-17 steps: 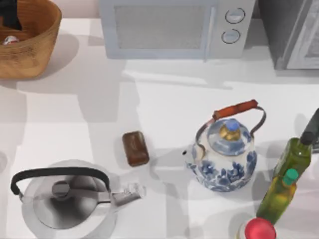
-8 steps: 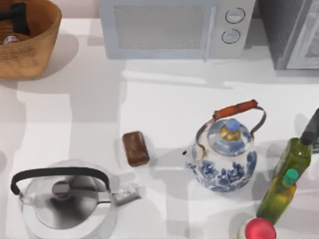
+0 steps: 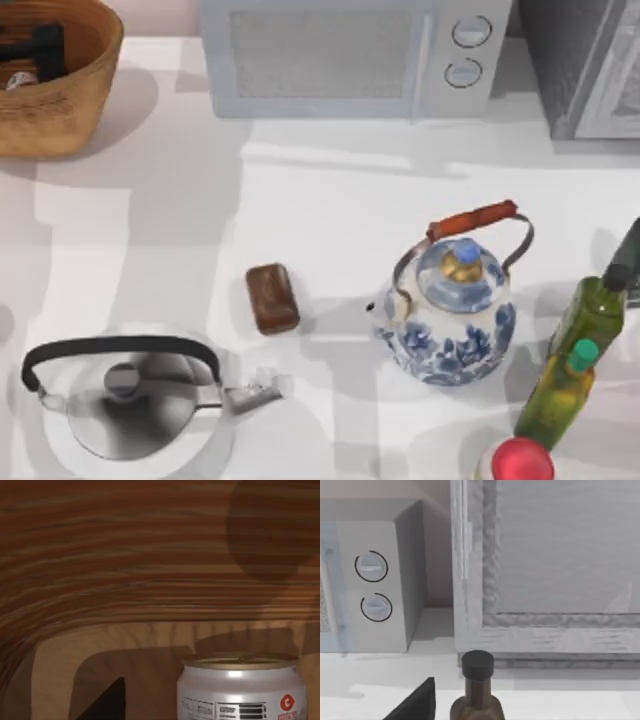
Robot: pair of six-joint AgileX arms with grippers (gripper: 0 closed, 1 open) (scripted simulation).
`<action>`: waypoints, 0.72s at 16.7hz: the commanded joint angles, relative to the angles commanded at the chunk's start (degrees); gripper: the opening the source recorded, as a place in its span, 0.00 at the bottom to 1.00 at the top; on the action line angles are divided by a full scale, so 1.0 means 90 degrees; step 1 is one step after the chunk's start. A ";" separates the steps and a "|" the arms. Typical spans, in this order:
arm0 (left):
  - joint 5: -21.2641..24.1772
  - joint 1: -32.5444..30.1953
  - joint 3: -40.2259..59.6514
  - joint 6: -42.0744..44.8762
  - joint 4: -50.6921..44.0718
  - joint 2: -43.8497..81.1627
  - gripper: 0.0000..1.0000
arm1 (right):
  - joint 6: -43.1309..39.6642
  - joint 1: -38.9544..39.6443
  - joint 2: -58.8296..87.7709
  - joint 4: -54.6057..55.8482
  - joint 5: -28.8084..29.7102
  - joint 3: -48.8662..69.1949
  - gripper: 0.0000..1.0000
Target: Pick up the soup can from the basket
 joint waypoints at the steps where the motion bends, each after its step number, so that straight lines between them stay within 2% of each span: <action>1: 0.0000 -0.0002 0.0053 -0.0002 -0.0021 0.0032 1.00 | 0.0000 0.0000 0.0000 0.0000 0.0000 0.0000 1.00; 6: 0.0000 -0.0003 0.0062 -0.0002 -0.0024 0.0037 1.00 | 0.0000 0.0000 0.0000 0.0000 0.0000 0.0000 1.00; 12: 0.0000 -0.0003 0.0062 -0.0002 -0.0024 0.0037 0.55 | 0.0000 0.0000 0.0000 0.0000 0.0000 0.0000 1.00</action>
